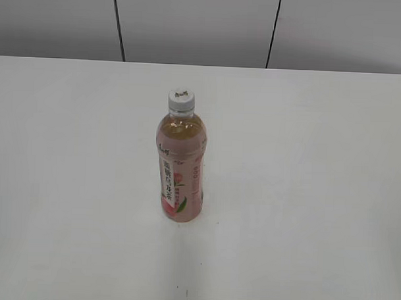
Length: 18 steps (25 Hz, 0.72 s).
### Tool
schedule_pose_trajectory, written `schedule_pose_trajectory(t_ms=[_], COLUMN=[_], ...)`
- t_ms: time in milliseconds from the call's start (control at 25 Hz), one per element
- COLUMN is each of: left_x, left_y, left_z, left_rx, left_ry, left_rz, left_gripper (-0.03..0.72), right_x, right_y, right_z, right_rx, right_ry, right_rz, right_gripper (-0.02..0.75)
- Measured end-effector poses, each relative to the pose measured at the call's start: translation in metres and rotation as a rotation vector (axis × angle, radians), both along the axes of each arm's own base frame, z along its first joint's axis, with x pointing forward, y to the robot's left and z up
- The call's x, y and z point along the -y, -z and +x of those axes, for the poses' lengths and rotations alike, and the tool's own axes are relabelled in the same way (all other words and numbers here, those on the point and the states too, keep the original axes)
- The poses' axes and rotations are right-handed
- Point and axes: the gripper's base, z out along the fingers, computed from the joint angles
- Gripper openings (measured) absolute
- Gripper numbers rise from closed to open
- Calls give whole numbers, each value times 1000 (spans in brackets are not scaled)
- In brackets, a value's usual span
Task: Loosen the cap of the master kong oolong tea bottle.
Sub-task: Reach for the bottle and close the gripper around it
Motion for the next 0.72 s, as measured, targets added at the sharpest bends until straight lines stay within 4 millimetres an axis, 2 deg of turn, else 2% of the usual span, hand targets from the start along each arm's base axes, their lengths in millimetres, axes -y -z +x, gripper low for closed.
schedule_pose_trajectory(t_ms=[720], left_x=[0], left_y=[0], left_z=[0], left_rx=[0], left_ry=[0], left_rz=[0], left_gripper=[279], right_x=[0], right_y=[0], right_z=[0], right_rx=[0], right_ry=[0], right_rz=[0], right_gripper=[564])
